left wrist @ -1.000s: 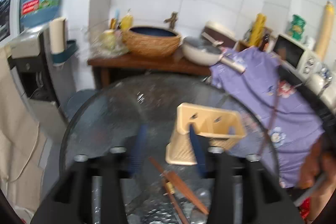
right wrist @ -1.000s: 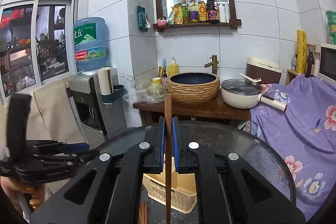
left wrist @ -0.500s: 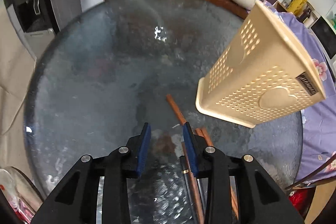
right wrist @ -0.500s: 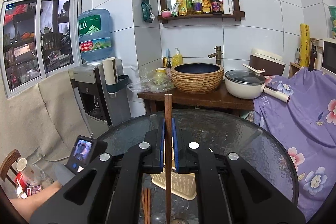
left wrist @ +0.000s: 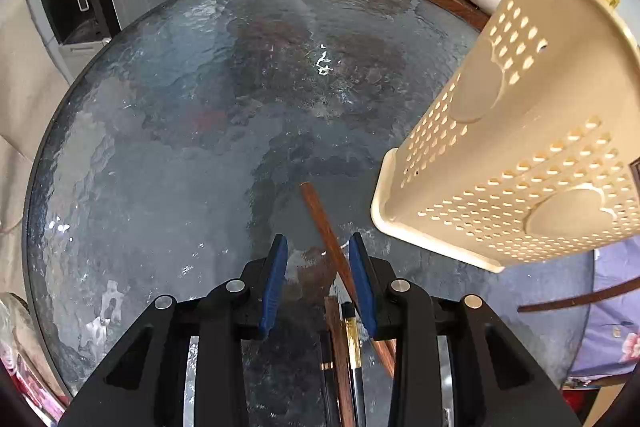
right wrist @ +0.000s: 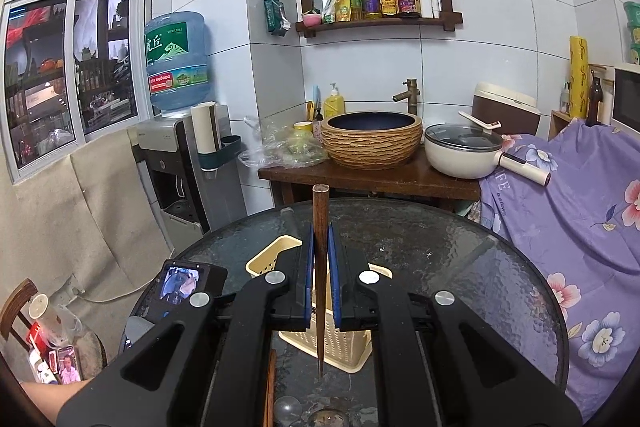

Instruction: Organize utensils

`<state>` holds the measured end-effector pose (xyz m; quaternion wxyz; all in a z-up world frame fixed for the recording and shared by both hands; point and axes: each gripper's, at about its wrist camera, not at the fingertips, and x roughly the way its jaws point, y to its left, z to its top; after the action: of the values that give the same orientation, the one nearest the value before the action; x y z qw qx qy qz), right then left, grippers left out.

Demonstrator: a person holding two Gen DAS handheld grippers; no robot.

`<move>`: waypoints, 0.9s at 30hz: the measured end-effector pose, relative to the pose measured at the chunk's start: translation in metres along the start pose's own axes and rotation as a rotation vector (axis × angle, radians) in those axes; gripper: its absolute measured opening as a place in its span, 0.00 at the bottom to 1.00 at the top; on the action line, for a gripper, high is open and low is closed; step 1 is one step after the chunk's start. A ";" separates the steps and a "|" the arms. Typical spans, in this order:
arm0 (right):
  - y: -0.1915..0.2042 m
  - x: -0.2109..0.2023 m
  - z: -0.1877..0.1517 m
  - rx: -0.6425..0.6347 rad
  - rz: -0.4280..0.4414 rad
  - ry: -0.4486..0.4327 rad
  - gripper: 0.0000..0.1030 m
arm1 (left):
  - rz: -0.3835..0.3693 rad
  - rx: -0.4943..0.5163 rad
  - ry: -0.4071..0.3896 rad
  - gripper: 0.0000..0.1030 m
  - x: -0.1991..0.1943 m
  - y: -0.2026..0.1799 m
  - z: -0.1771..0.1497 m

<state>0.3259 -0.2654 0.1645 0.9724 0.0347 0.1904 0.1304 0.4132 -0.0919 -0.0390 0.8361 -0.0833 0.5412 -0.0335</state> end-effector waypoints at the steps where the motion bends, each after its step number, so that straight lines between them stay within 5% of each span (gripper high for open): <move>1: -0.001 0.001 0.000 0.001 0.002 0.002 0.07 | 0.000 -0.004 0.001 0.28 0.002 -0.001 0.001; 9: -0.007 0.004 -0.003 0.006 0.014 0.008 0.07 | 0.057 0.027 -0.017 0.11 0.014 -0.017 0.003; 27: -0.008 0.006 -0.006 0.019 0.016 0.013 0.07 | 0.161 0.074 -0.070 0.11 0.015 -0.040 -0.007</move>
<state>0.3308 -0.2715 0.1561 0.9697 0.0448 0.1976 0.1367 0.4141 -0.1342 -0.0483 0.8570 -0.0096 0.5149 0.0169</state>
